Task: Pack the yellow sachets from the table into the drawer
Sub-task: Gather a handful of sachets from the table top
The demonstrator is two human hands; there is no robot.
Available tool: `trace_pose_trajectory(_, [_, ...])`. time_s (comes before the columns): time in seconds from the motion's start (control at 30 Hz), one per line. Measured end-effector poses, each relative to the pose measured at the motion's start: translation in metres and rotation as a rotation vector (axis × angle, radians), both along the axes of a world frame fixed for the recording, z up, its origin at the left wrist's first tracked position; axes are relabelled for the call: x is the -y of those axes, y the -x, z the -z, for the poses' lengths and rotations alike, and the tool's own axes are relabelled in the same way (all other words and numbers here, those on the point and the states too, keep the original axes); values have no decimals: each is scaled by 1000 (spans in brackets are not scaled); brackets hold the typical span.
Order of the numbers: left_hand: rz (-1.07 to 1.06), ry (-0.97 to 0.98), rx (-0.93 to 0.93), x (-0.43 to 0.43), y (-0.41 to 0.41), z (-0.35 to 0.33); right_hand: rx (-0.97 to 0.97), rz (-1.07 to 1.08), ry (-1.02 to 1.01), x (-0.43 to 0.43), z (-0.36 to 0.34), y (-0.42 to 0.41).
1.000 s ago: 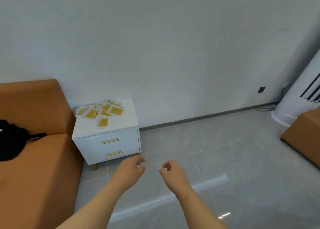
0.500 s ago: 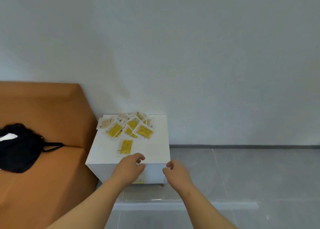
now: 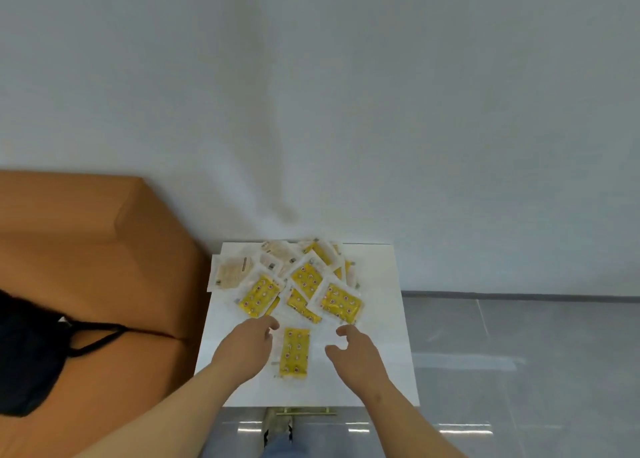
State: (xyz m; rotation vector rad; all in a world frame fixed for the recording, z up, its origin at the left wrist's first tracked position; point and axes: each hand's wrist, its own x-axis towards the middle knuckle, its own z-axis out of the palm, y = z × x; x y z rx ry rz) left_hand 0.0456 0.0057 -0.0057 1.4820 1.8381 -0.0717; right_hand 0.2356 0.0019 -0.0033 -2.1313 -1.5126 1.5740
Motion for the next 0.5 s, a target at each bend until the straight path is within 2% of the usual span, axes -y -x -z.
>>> trace_pose_trajectory(0.07, [115,52,-48,-21,10,17,25,8,11,-23,16,8])
trace_pose_trajectory(0.13, [101,57,-93,-41,17,35,78,89,38,-48,34,11])
trace_pose_trajectory(0.23, [-147,12,-113,-72,24,64,189,166,95,-91,65,16])
trace_pose_trajectory(0.37, [-358,69,-125,-103,28,105,199,173,124,-133,105,24])
trace_pose_trajectory(0.43, [-529,25,-100,-112,31,114,178,211,152,-138,119,22])
trace_pose_trajectory(0.5, [-590,-50,-161,-122,41,127,224,186,206,-136,135,22])
